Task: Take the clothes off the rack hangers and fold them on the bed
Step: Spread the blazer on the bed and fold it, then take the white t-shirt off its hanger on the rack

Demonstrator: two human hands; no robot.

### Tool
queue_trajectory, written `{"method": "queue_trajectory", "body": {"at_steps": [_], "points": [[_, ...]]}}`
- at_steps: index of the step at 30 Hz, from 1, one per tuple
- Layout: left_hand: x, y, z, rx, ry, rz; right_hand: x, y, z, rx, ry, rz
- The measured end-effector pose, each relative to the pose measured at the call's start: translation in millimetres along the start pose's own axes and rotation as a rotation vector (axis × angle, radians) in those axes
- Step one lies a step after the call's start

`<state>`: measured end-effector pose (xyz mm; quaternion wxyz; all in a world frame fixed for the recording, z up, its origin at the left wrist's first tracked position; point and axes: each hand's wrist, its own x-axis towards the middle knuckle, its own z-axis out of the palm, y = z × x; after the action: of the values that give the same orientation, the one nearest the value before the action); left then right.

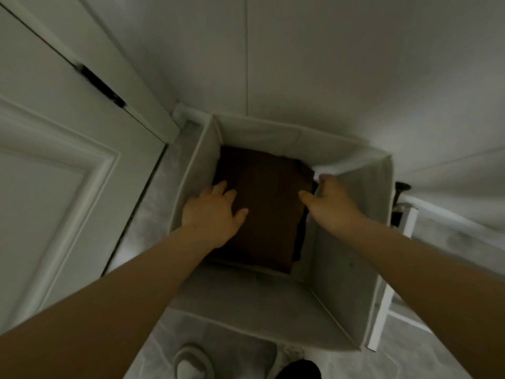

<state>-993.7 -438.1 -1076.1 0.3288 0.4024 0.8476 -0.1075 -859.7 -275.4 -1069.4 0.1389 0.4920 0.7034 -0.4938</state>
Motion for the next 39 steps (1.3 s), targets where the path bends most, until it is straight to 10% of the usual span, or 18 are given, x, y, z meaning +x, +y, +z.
{"method": "queue_trajectory", "body": {"at_steps": [23, 30, 39], "points": [[-414, 35, -473, -1.032, 0.954, 0.314, -498, -385, -263, 0.089, 0.455, -0.562], [-601, 91, -558, -1.676, 0.905, 0.489, -700, -402, -285, 0.207, 0.651, -0.699], [-819, 191, -550, -1.513, 0.943, 0.863, -936, -307, -337, 0.156, 0.883, -0.796]]}}
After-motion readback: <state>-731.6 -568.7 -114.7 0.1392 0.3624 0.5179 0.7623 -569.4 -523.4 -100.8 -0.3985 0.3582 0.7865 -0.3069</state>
